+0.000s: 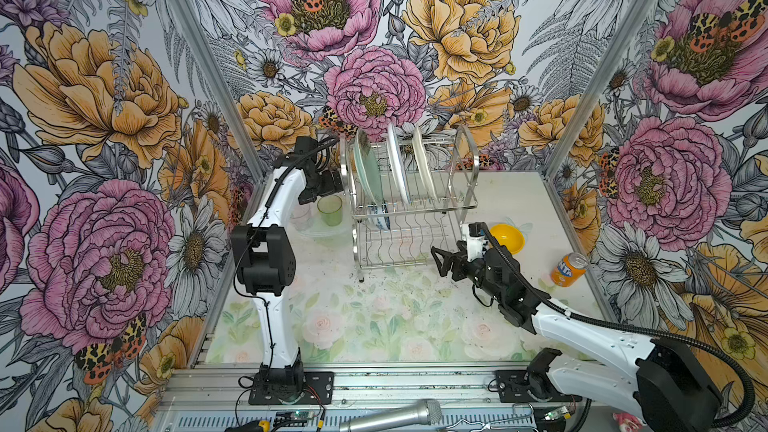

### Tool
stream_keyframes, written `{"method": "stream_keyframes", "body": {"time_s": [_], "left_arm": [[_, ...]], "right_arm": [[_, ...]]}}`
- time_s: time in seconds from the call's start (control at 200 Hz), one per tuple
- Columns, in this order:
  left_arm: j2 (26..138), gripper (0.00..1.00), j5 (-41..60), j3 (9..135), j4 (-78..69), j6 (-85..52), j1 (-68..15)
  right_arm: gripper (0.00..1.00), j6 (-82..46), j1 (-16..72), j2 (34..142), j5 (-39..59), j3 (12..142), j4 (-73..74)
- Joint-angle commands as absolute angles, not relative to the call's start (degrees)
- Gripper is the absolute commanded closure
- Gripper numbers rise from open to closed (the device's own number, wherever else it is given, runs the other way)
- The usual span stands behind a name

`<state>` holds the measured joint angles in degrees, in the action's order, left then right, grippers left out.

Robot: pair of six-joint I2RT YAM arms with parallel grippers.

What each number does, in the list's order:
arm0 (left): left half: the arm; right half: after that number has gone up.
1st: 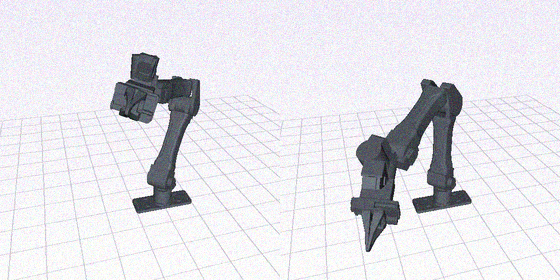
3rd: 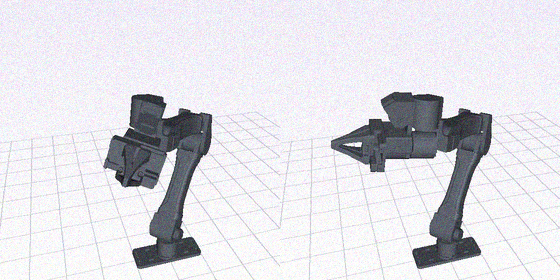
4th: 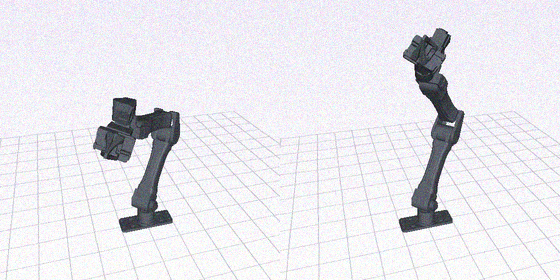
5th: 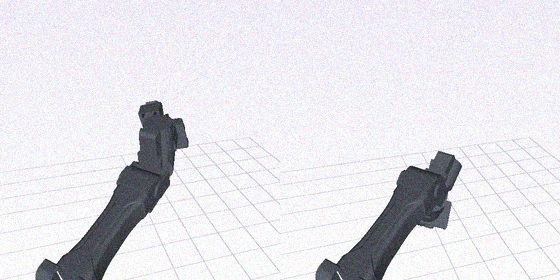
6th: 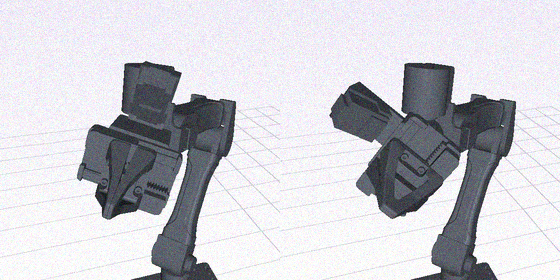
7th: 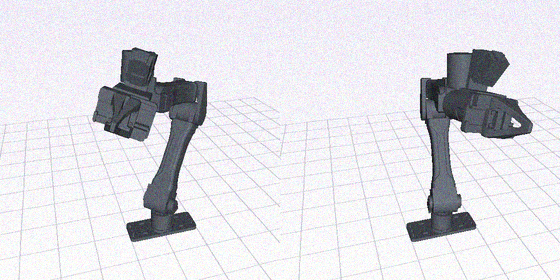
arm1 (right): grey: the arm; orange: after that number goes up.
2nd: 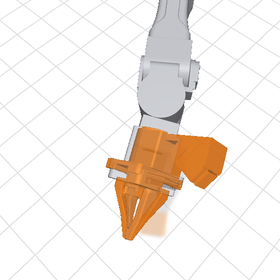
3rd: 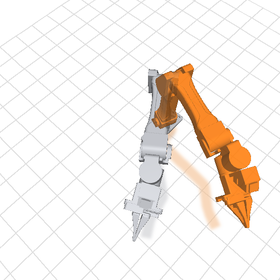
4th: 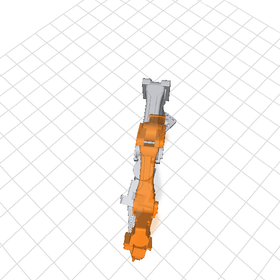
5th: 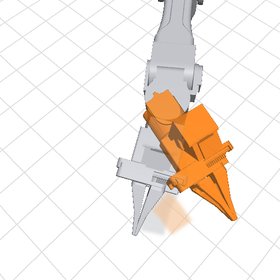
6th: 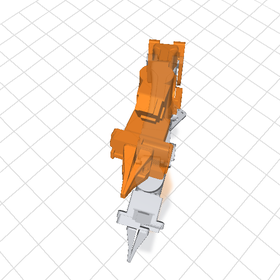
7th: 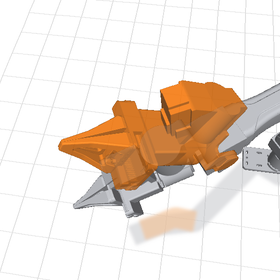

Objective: Unload the mixed dishes from the dish rack
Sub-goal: 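Lower the green glass beside the clear glass and open the left gripper, then lift the left gripper off the glass while the right gripper moves toward the rack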

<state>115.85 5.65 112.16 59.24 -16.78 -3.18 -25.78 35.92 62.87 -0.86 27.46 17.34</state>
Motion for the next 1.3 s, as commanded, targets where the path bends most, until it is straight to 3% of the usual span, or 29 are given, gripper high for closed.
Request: {"method": "stream_keyframes", "body": {"time_s": [0.0,0.676,0.936,1.291], "left_arm": [[108.53,0.01,7.08,107.06,53.99,-18.75,-2.51],[78.55,0.01,8.82,60.53,22.30,-34.10,0.27],[74.46,0.01,8.69,54.44,21.62,-31.84,0.36],[67.61,0.01,9.79,46.05,17.43,-34.49,0.46]], "right_arm": [[0.03,-25.22,35.72,64.06,1.05,30.20,18.11],[0.03,-25.19,35.86,72.29,5.92,35.42,18.97],[0.04,-23.98,36.21,79.55,9.23,38.38,20.77],[0.13,-26.75,37.52,91.10,13.09,46.07,24.96]]}}
